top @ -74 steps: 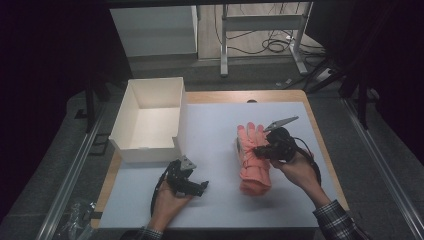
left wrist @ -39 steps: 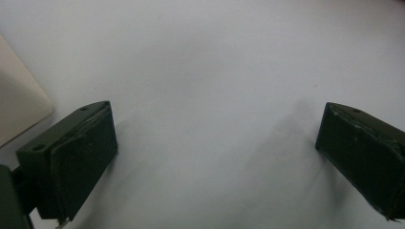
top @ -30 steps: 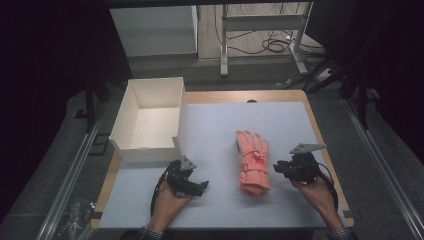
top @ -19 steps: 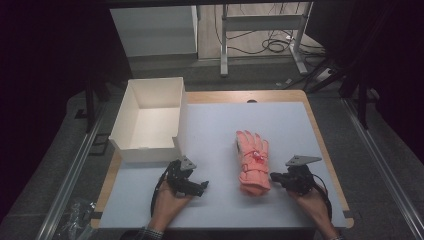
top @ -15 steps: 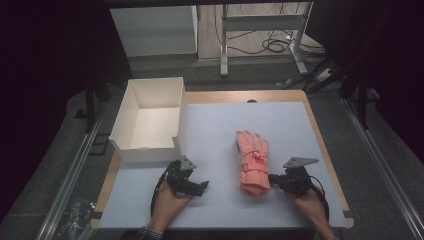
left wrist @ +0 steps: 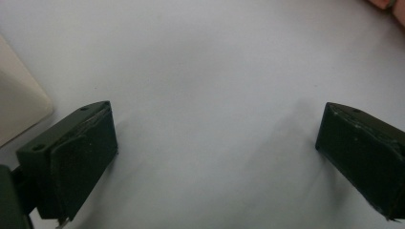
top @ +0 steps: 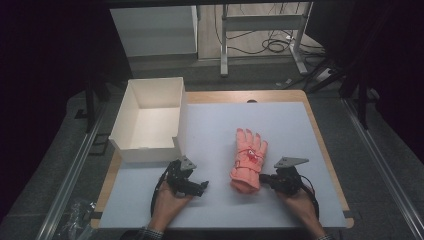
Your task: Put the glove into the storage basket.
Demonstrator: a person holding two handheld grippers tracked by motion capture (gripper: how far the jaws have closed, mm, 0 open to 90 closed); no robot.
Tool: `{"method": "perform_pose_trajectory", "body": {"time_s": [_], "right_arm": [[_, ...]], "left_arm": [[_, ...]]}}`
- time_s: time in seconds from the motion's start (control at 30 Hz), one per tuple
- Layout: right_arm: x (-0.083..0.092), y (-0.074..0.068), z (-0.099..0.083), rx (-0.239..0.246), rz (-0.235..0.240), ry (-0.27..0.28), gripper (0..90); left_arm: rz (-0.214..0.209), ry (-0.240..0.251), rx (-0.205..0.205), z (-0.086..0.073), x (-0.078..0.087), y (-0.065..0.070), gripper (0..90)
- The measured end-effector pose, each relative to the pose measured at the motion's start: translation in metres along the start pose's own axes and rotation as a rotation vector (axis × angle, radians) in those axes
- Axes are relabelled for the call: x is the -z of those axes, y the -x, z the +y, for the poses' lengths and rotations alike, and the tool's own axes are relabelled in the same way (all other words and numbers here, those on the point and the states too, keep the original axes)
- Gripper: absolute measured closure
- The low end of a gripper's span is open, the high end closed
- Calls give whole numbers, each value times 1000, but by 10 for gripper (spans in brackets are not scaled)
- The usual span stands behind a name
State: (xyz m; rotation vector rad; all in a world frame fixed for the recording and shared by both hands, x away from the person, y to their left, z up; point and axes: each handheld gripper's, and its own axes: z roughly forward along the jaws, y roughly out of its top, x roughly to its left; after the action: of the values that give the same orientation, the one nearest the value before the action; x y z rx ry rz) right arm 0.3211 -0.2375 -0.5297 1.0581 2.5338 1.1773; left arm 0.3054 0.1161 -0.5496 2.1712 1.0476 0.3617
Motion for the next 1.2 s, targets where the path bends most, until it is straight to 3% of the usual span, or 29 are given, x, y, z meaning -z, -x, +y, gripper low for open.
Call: {"method": "perform_pose_trajectory", "body": {"time_s": [1.2], "right_arm": [[-42,-20,31,59,23,-1,871]], "left_arm": [[2,-3,-4,0,0,0,2]]}}
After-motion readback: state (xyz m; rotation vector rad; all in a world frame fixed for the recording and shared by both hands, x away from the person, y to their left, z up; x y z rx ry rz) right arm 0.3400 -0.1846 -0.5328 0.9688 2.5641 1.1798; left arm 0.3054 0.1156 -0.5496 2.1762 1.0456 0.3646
